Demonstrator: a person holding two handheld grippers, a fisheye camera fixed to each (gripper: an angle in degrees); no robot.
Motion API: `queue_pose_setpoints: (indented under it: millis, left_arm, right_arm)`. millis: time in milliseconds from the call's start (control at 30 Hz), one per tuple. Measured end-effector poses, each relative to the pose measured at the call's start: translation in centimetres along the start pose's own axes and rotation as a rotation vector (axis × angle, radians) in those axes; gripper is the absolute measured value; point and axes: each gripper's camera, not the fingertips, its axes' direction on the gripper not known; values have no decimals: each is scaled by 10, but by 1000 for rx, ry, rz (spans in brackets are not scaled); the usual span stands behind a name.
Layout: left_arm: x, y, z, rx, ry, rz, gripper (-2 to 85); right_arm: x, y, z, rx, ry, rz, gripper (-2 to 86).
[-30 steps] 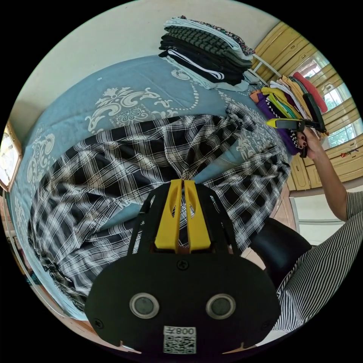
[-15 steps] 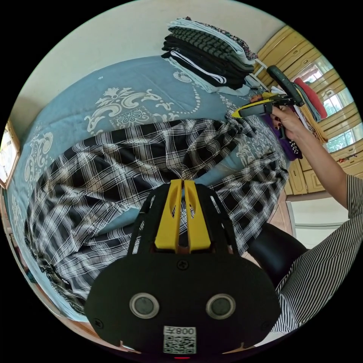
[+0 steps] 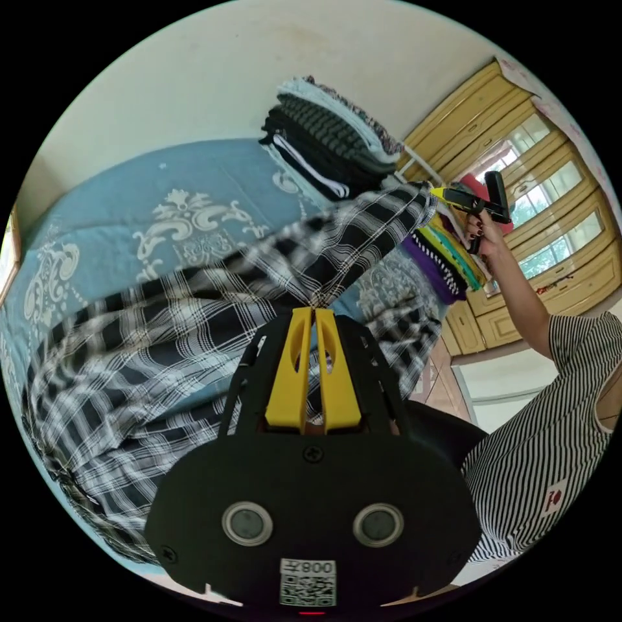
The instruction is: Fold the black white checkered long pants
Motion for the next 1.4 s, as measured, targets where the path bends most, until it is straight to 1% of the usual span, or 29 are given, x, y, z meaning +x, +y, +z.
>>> queue_pose_setpoints:
  millis: [33, 67, 133, 233, 400, 533, 600, 667, 700, 767, 833, 867, 1000, 1167, 1267, 1400]
  left_arm:
    - [-3, 2, 19, -77, 2, -11, 9]
    - [-4, 3, 29, -108, 3, -23, 9]
    - [-8, 6, 52, -178, 28, -41, 9]
    - [-12, 0, 50, -130, 34, -46, 9]
    - [-22, -16, 32, -4, 70, -71, 9]
    - [-18, -20, 25, 89, 110, -54, 10]
    - [-17, -19, 32, 81, 134, -45, 10]
    - [-17, -18, 49, 28, 147, -53, 10]
    - [-18, -16, 65, -24, 149, -58, 10]
    - [-19, -14, 88, -94, 130, -83, 10]
    - [-19, -12, 108, -143, 132, -102, 10]
    - [-18, -12, 110, -143, 130, -105, 10]
    - [-11, -16, 112, -121, 101, -83, 12]
    - [-7, -21, 119, -115, 92, -87, 14]
    - [-3, -23, 122, -109, 85, -90, 16]
    - [3, -27, 120, -85, 74, -81, 20]
  right_arm:
    - [17, 16, 17, -66, -8, 54, 2]
    - [35, 31, 37, -143, -11, 132, 2]
    - [52, 49, 60, -216, -4, 198, 2]
    - [60, 50, 70, -201, -29, 213, 2]
    - [56, 5, 52, -89, -92, 100, 3]
    - [35, -23, 16, 31, -104, -73, 3]
    - [30, -22, 4, 67, -124, -141, 3]
    - [34, -9, 9, 28, -94, -165, 3]
    - [38, -3, 15, -3, -72, -157, 3]
    - [65, 25, 53, -177, 49, -53, 3]
    - [89, 49, 77, -274, 25, 68, 4]
    - [96, 62, 84, -285, 12, 112, 5]
    - [95, 75, 82, -265, 52, 138, 8]
    - [92, 86, 81, -352, 242, 198, 21]
    - [87, 82, 73, -261, 184, 225, 52]
    - [73, 53, 81, -218, 183, 172, 76]
